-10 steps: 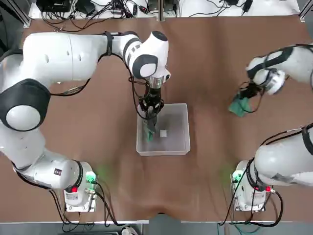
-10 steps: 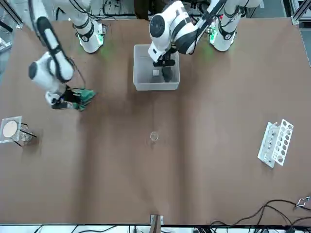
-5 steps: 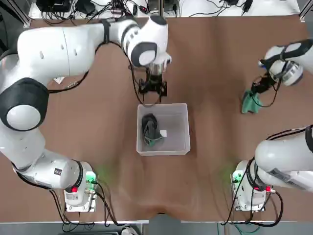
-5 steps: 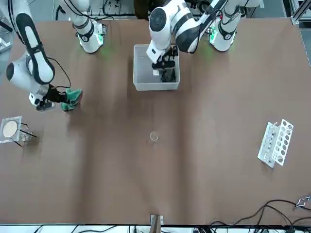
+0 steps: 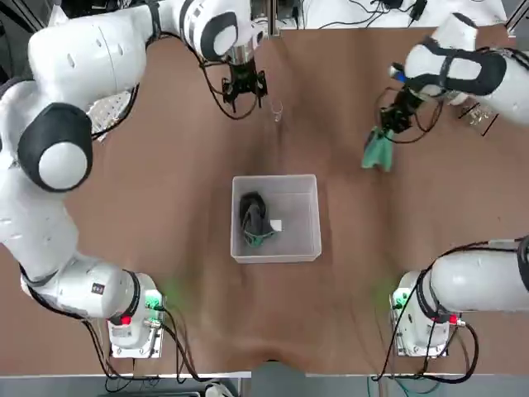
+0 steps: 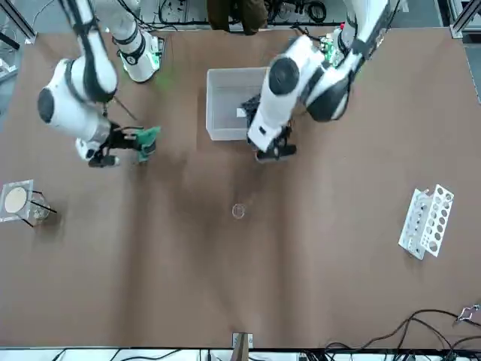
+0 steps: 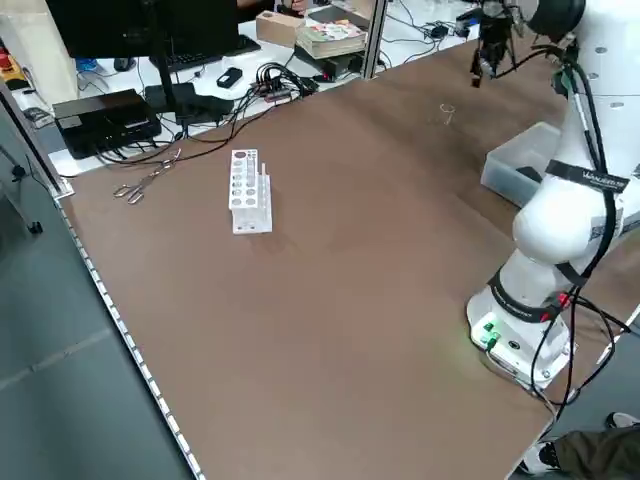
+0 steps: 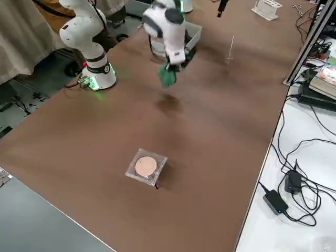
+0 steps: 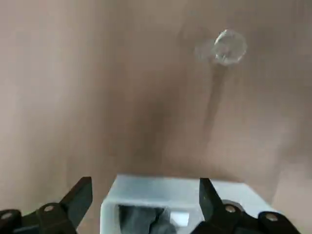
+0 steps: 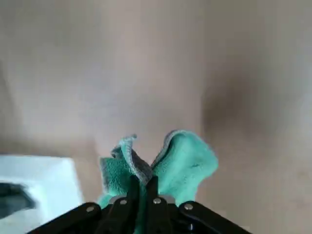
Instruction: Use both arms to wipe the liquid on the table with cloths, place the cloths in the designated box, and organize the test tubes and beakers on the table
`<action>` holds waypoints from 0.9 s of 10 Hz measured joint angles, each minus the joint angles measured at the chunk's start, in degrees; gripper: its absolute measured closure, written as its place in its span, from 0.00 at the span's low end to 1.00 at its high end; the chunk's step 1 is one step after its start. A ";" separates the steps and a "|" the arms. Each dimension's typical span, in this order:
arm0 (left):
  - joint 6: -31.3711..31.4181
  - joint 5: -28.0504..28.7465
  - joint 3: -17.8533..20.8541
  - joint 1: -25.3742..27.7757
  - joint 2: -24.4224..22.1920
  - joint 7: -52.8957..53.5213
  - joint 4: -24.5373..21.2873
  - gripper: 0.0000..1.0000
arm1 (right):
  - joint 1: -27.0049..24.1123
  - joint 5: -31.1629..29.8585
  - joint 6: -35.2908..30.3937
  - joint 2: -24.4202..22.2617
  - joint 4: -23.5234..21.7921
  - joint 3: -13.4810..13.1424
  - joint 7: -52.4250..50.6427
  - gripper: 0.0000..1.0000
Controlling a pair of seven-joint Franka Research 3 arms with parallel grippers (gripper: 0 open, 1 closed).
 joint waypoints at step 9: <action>25.56 -0.01 2.62 -0.48 15.38 -1.60 6.23 0.19 | 38.94 3.87 13.56 -2.76 -1.37 -0.09 49.86 0.63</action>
